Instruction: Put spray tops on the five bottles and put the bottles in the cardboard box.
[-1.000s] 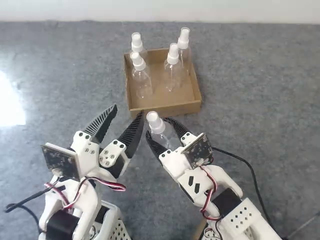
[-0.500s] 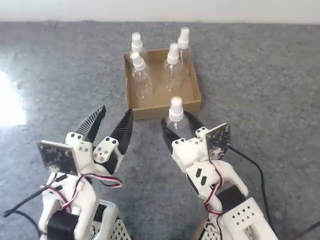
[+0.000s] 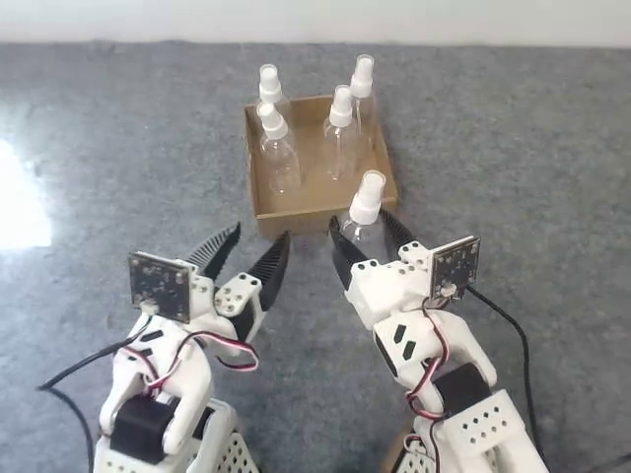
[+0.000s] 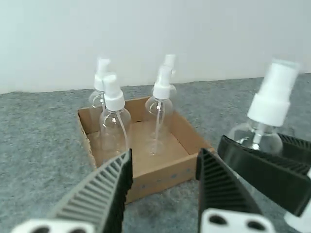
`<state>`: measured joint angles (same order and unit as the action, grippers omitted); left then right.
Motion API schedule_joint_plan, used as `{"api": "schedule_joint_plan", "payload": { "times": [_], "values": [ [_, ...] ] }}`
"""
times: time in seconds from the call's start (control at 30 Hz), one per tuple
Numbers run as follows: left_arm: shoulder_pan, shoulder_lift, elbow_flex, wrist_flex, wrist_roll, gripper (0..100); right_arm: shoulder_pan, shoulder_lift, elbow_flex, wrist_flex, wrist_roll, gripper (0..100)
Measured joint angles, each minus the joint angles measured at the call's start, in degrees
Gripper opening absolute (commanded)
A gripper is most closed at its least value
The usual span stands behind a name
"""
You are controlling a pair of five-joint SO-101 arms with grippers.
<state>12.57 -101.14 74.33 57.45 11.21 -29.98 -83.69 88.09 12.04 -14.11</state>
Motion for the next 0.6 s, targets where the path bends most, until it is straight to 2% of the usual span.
{"api": "schedule_joint_plan", "payload": {
  "times": [0.23, 0.4, 0.6],
  "values": [
    [5.6, 0.0, -0.1, 3.2, -2.3, 20, 0.0, 0.0, -3.0, 0.0, -0.3, 3.4],
    [8.7, 0.0, -0.1, 4.9, -2.9, 22, 0.0, 0.0, -6.3, 0.0, -6.1, 3.4],
    [9.2, 0.0, 1.1, 4.9, -2.9, 25, 0.0, 0.0, -9.0, 0.0, -9.8, 3.4]
  ]
}}
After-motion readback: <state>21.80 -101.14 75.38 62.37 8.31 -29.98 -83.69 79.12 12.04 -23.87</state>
